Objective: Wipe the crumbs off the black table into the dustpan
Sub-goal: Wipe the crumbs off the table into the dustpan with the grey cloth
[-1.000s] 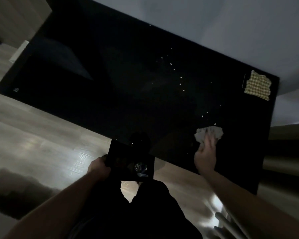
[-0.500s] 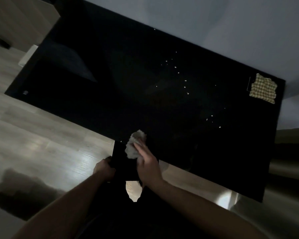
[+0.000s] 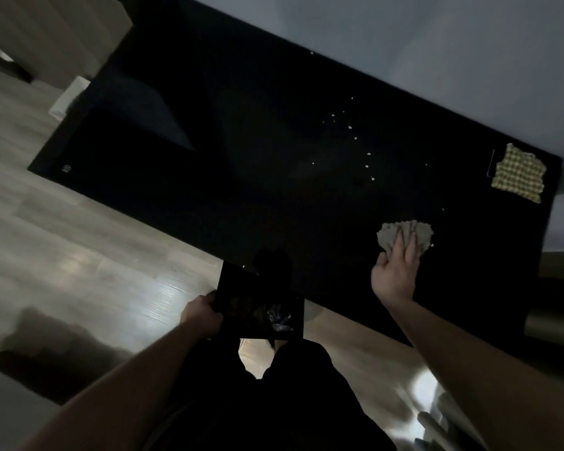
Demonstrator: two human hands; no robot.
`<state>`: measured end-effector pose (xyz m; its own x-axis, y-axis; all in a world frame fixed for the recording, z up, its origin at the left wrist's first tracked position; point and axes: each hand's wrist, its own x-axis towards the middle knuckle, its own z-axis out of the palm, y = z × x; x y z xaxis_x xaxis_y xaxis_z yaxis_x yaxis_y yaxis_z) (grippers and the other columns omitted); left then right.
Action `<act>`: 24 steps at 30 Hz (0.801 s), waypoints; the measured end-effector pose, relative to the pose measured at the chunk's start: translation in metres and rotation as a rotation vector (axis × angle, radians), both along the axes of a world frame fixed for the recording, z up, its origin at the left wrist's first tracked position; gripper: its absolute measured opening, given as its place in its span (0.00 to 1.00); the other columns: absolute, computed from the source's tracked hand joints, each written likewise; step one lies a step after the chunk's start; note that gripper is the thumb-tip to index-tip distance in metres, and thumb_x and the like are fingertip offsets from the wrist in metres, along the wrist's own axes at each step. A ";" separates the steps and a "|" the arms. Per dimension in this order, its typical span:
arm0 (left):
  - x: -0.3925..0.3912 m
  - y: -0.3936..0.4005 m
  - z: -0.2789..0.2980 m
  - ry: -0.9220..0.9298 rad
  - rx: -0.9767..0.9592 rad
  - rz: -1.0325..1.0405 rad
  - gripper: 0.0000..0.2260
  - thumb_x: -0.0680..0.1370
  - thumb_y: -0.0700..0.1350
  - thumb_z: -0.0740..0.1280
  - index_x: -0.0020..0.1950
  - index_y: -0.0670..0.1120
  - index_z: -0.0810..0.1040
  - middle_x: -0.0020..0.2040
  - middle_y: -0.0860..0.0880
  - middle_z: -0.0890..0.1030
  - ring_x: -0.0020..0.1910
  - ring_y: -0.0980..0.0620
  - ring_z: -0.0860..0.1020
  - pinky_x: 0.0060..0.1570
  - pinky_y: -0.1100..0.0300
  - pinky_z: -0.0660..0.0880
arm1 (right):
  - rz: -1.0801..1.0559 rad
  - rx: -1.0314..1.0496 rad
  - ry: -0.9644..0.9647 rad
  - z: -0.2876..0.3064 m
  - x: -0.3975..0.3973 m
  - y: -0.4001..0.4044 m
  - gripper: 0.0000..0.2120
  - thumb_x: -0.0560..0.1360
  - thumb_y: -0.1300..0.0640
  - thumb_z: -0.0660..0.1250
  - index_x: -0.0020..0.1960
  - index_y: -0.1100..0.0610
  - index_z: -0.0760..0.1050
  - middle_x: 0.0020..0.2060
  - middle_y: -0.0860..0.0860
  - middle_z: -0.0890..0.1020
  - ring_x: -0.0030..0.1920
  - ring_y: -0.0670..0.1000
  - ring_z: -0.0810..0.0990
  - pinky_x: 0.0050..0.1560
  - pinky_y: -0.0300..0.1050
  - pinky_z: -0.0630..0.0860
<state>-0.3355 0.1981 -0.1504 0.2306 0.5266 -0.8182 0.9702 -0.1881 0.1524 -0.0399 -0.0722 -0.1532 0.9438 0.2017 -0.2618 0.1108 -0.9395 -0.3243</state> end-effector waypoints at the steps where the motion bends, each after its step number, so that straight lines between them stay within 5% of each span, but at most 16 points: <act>1: -0.002 0.003 -0.002 0.010 -0.001 0.007 0.19 0.72 0.46 0.67 0.62 0.54 0.83 0.49 0.45 0.86 0.50 0.44 0.85 0.52 0.54 0.82 | -0.008 0.012 0.012 0.001 -0.010 0.009 0.33 0.83 0.58 0.57 0.85 0.52 0.49 0.84 0.51 0.45 0.83 0.58 0.49 0.82 0.59 0.53; 7: -0.008 0.013 -0.011 0.042 -0.014 0.035 0.22 0.68 0.49 0.66 0.61 0.50 0.83 0.47 0.46 0.86 0.47 0.45 0.85 0.49 0.55 0.82 | 0.362 0.208 0.116 0.011 -0.088 0.080 0.35 0.80 0.64 0.59 0.83 0.46 0.56 0.84 0.43 0.50 0.83 0.53 0.51 0.82 0.55 0.54; 13: -0.011 0.018 -0.004 0.029 -0.003 0.053 0.20 0.69 0.46 0.66 0.60 0.48 0.84 0.49 0.43 0.87 0.49 0.43 0.85 0.51 0.54 0.82 | 0.868 0.257 0.363 0.024 -0.130 0.139 0.37 0.77 0.70 0.57 0.83 0.49 0.59 0.84 0.43 0.51 0.84 0.50 0.44 0.82 0.44 0.39; 16: -0.012 0.018 0.002 0.017 0.008 0.062 0.18 0.71 0.45 0.67 0.60 0.50 0.84 0.49 0.43 0.87 0.51 0.42 0.85 0.52 0.54 0.82 | 1.004 0.258 0.461 0.029 -0.136 0.135 0.36 0.73 0.73 0.61 0.79 0.51 0.68 0.83 0.45 0.59 0.83 0.51 0.53 0.82 0.44 0.50; 19: -0.009 0.015 0.007 0.000 0.008 0.058 0.18 0.72 0.44 0.68 0.61 0.51 0.84 0.49 0.43 0.87 0.51 0.43 0.85 0.51 0.55 0.81 | 0.980 0.306 0.512 0.039 -0.132 0.121 0.36 0.71 0.72 0.63 0.74 0.47 0.74 0.79 0.42 0.68 0.79 0.45 0.65 0.76 0.45 0.68; 24: -0.006 0.010 0.007 -0.006 0.005 0.041 0.19 0.74 0.42 0.67 0.63 0.52 0.83 0.49 0.43 0.87 0.50 0.43 0.84 0.49 0.54 0.80 | 0.521 0.531 0.342 0.059 -0.092 0.071 0.33 0.75 0.74 0.57 0.72 0.50 0.77 0.74 0.40 0.72 0.76 0.36 0.66 0.76 0.34 0.63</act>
<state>-0.3415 0.2085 -0.1434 0.2135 0.5397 -0.8143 0.9762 -0.1494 0.1569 -0.1319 -0.0008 -0.0946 0.5803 0.7704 -0.2642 0.3048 -0.5063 -0.8067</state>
